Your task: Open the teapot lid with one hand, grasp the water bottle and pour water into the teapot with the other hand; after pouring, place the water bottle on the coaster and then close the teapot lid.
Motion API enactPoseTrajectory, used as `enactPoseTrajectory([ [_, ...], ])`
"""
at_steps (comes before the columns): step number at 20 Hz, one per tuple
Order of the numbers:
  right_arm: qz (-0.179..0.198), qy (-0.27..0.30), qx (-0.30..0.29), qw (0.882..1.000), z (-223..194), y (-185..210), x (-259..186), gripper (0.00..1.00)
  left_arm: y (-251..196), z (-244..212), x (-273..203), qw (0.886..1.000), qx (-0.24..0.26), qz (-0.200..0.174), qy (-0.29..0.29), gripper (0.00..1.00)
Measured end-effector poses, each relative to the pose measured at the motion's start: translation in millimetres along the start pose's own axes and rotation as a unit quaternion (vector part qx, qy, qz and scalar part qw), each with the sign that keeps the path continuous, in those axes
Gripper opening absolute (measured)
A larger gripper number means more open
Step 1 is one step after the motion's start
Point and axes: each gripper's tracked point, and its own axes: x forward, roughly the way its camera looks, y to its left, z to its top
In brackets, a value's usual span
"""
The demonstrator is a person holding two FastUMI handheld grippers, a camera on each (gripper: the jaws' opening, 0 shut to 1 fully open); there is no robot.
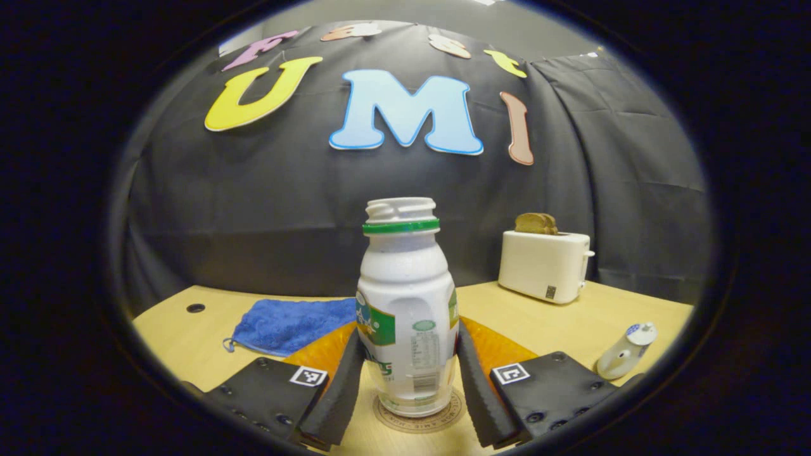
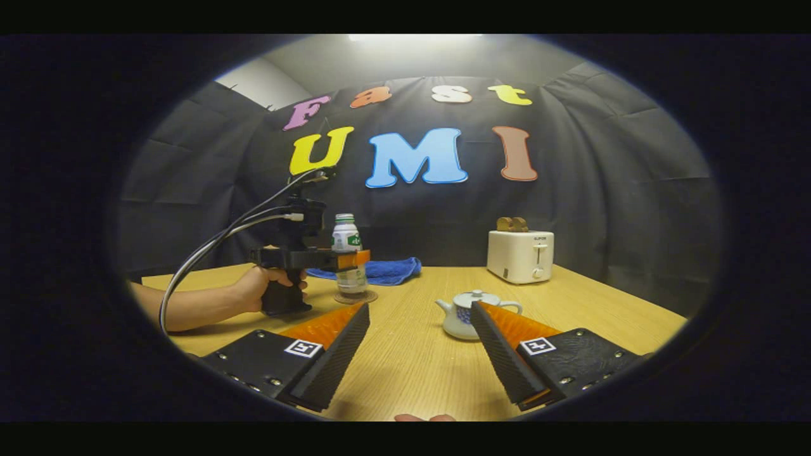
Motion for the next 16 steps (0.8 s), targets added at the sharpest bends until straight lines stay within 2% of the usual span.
enactPoseTrajectory([
  [8,0.0,0.0,0.0,1.0,-1,0,0,0.98,-11,-10,1,0.999,0.042,-0.011,0.026,0.84],
  [9,0.0,0.0,0.0,1.0,0,0,0,0.98,-11,-12,1,0.998,0.049,-0.009,0.028,0.77],
  [10,0.0,0.0,0.0,1.0,0,0,0,0.98,-10,-15,1,0.998,0.053,-0.008,0.032,0.86],
  [11,0.0,0.0,0.0,1.0,0,0,1,0.98,-9,-15,-1,0.998,0.053,-0.006,0.033,0.82],
  [13,0.001,0.0,0.0,1.0,0,0,1,0.98,-14,-17,-6,0.998,0.05,-0.011,0.027,1.0],
  [16,0.007,0.0,0.0,1.0,0,2,1,0.98,-18,-10,-11,0.998,0.053,-0.015,0.016,1.0],
])
